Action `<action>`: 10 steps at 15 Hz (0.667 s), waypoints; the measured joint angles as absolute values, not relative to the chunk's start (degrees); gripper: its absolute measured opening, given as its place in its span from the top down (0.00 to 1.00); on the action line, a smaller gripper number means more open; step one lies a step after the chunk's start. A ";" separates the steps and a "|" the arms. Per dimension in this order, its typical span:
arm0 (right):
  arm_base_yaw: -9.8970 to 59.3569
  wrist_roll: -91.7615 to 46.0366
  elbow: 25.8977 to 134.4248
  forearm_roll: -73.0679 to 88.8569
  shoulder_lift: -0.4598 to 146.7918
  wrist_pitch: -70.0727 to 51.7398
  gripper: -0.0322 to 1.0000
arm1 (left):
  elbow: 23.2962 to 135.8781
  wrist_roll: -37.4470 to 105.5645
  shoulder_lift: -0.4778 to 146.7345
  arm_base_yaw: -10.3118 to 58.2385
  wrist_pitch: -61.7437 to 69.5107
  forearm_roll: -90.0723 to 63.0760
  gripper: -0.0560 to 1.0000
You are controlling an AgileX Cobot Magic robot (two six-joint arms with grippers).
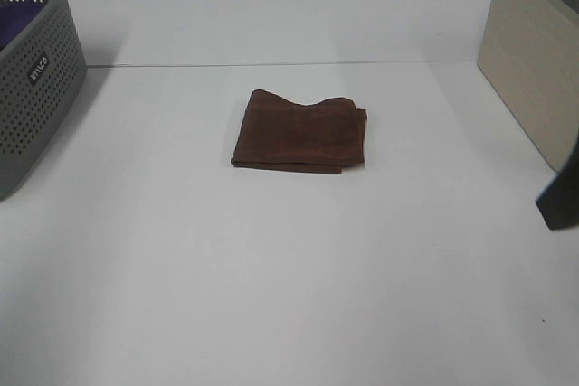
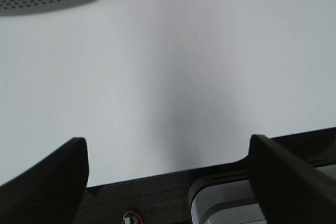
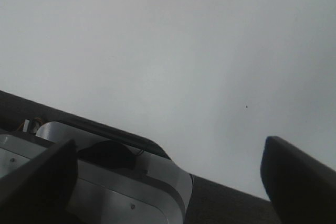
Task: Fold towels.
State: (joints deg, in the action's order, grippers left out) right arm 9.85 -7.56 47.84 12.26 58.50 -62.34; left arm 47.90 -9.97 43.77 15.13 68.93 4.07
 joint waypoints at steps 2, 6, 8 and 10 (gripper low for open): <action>9.85 -7.45 40.11 10.89 49.90 -61.48 0.09 | 40.39 -9.97 32.66 15.13 68.12 4.07 0.22; 9.91 -7.28 29.85 6.65 33.40 -60.85 0.09 | 30.65 -7.73 16.56 15.13 63.94 3.61 0.22; 9.91 -7.28 29.39 5.96 27.04 -60.91 0.09 | 29.79 -4.58 13.12 15.13 59.87 1.83 0.22; 9.91 -7.33 29.39 5.79 22.92 -60.91 0.09 | 28.93 -0.97 12.95 15.13 59.93 0.34 0.22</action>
